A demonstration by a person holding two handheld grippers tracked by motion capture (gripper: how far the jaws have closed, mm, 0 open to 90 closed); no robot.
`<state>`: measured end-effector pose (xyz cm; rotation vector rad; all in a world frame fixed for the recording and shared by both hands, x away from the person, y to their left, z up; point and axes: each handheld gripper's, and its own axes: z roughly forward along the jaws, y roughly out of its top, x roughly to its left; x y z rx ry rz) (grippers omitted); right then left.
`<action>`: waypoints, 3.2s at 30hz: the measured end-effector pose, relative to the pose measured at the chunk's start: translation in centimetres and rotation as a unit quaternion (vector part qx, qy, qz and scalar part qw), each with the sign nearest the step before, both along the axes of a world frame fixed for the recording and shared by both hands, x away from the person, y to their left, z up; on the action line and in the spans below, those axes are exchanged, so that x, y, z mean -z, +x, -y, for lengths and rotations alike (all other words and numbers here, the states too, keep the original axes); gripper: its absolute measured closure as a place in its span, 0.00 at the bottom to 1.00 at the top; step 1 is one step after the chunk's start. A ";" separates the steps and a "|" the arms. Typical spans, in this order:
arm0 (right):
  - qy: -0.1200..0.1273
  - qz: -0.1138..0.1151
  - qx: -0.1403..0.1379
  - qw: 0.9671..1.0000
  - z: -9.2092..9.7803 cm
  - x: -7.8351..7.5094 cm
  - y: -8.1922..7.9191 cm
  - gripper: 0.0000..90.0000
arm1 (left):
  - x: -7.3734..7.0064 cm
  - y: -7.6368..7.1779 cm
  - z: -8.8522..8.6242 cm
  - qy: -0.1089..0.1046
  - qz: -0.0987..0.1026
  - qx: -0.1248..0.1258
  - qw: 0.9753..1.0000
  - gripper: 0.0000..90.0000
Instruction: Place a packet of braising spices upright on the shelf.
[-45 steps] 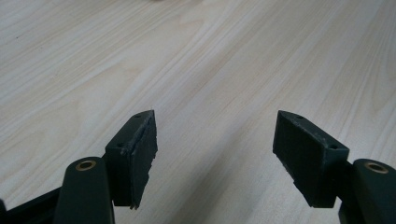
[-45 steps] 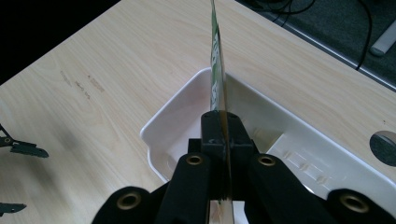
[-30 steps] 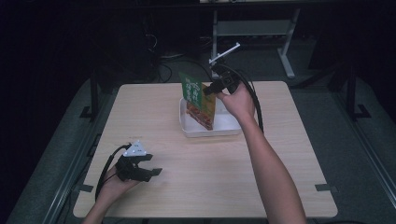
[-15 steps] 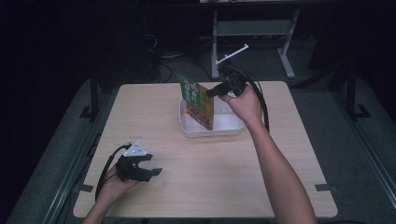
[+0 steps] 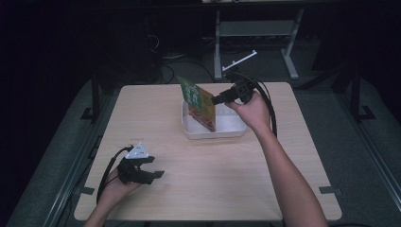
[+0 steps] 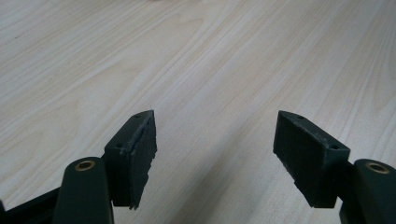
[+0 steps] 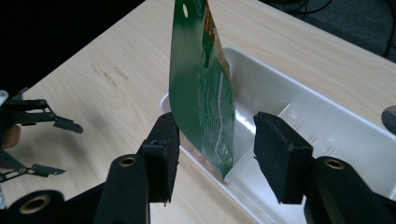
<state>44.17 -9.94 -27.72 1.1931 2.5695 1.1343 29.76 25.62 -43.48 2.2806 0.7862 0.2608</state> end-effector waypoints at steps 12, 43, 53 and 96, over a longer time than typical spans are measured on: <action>0.017 -0.003 -0.012 1.000 1.4 0.8 -1.4 0.54 | 0.0 -0.1 0.2 -0.001 0.000 -0.001 1.000 0.33; 0.027 -0.023 0.005 0.999 6.0 4.3 -4.0 0.53 | 0.1 -0.1 0.2 -0.001 0.001 -0.003 1.000 0.33; 0.034 -0.031 0.014 0.999 7.6 5.9 -5.1 0.52 | 0.0 -0.1 0.2 0.001 0.000 -0.001 1.000 0.33; 0.040 -0.078 0.026 0.996 10.9 13.3 -9.3 0.51 | 0.1 -0.3 0.5 0.000 0.001 -0.001 1.000 0.33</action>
